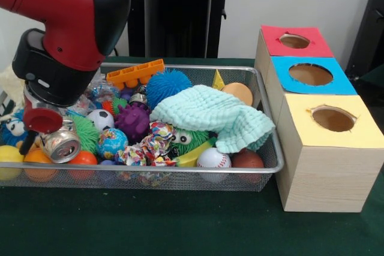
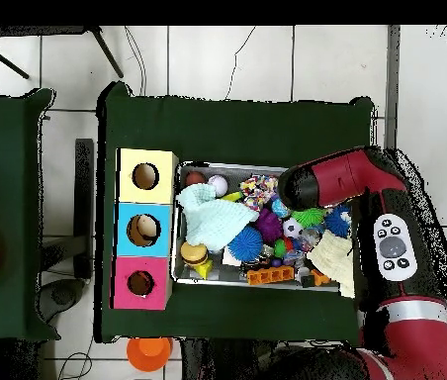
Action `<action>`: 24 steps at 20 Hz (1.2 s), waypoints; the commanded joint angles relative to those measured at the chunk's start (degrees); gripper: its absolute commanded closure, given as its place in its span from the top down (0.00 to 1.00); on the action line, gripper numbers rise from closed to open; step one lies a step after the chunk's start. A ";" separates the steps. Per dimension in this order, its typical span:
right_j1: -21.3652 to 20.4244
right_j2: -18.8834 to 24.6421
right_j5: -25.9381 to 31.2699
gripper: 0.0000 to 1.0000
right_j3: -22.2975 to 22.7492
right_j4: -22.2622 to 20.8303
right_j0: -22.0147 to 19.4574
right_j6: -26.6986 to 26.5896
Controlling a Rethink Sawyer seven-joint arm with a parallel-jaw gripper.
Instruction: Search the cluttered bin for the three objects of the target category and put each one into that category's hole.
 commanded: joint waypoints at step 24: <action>3.98 -5.16 3.95 1.00 -1.28 2.50 0.75 -5.40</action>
